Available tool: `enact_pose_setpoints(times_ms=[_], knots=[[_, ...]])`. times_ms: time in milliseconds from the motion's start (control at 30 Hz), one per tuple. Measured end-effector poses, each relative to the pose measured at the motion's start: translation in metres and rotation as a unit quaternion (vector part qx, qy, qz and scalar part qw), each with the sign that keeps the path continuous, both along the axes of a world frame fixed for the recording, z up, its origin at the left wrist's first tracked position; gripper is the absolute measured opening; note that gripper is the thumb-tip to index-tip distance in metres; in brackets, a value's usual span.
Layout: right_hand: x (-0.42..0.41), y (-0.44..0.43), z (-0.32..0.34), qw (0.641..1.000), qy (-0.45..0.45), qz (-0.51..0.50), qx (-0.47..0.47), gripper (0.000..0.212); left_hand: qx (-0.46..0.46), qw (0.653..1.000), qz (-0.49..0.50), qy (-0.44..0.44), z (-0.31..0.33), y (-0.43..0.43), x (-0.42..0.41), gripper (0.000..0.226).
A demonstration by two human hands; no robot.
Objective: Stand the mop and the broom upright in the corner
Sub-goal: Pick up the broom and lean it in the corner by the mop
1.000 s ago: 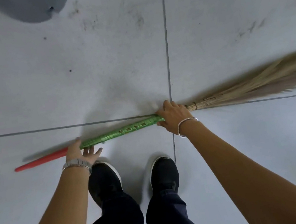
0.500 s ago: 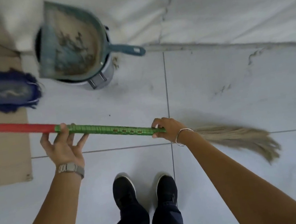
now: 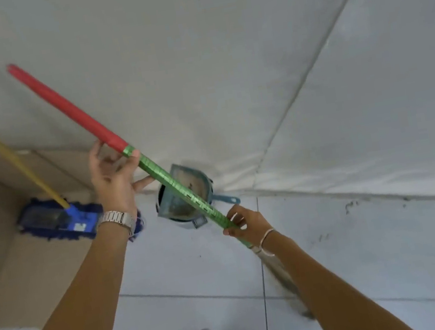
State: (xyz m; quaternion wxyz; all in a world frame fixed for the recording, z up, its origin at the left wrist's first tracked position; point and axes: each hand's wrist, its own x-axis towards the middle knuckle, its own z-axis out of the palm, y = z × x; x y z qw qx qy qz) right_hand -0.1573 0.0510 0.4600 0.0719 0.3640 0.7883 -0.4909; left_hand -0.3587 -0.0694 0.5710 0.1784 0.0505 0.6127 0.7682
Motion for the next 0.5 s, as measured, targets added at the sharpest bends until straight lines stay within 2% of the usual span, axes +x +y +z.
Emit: enact_pose_setpoints(times_ms=[133, 300, 433, 500], knots=[[-0.007, -0.031, 0.085, 0.995, 0.092, -0.027, 0.019, 0.040, 0.023, 0.996, -0.023, 0.088, 0.112, -0.014, 0.003, 0.070], [-0.027, -0.080, 0.176, 0.987, 0.160, -0.035, 0.002, 0.038, 0.023, 0.983, -0.032, 0.179, 0.231, -0.057, 0.011, 0.067], [-0.044, -0.114, 0.219, 0.979, 0.203, -0.029, -0.012, 0.027, 0.025, 0.971, -0.038, 0.236, 0.292, -0.094, 0.012, 0.065], [-0.053, -0.131, 0.236, 0.975, 0.224, -0.016, -0.008, 0.028, 0.027, 0.966, -0.043, 0.253, 0.315, -0.112, 0.011, 0.064]])
